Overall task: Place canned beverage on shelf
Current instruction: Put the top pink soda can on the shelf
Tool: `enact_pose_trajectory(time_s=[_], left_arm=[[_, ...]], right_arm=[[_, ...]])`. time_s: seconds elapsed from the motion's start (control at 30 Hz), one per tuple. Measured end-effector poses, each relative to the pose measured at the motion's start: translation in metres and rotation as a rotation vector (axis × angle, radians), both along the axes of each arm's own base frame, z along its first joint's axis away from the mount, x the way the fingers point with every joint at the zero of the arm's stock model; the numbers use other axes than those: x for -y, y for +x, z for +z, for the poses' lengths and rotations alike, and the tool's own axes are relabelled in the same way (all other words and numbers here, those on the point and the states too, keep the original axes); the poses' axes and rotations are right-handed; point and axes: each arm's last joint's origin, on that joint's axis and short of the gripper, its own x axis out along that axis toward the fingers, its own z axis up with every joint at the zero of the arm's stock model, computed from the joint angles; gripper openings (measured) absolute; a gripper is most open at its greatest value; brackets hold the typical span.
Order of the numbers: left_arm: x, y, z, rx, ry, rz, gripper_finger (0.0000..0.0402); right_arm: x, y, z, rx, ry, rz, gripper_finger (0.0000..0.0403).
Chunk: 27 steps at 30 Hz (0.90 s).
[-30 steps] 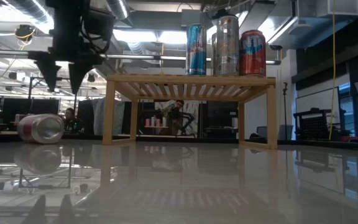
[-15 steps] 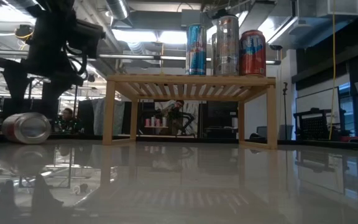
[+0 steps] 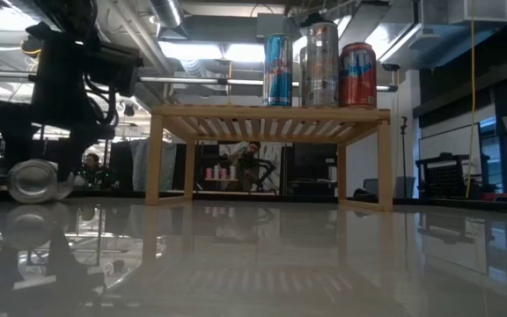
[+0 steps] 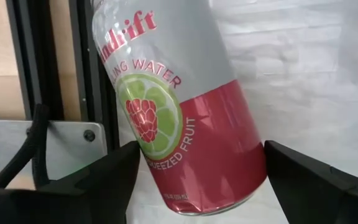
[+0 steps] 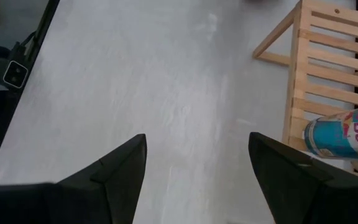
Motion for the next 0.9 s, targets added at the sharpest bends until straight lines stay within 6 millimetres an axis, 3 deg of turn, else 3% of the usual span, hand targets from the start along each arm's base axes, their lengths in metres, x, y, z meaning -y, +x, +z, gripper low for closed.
enact_pose_trajectory(time_s=[0.53,0.9], left_arm=[[-0.002,-0.002,-0.02,0.034,0.099,-0.006,0.0323],[-0.003,-0.001,-0.02,0.046,0.118,-0.005,0.0272]], right_arm=[[0.0,0.0,0.0,0.002,0.001,0.001,0.0272],[0.0,0.0,0.0,-0.003,0.001,0.012,0.0272]])
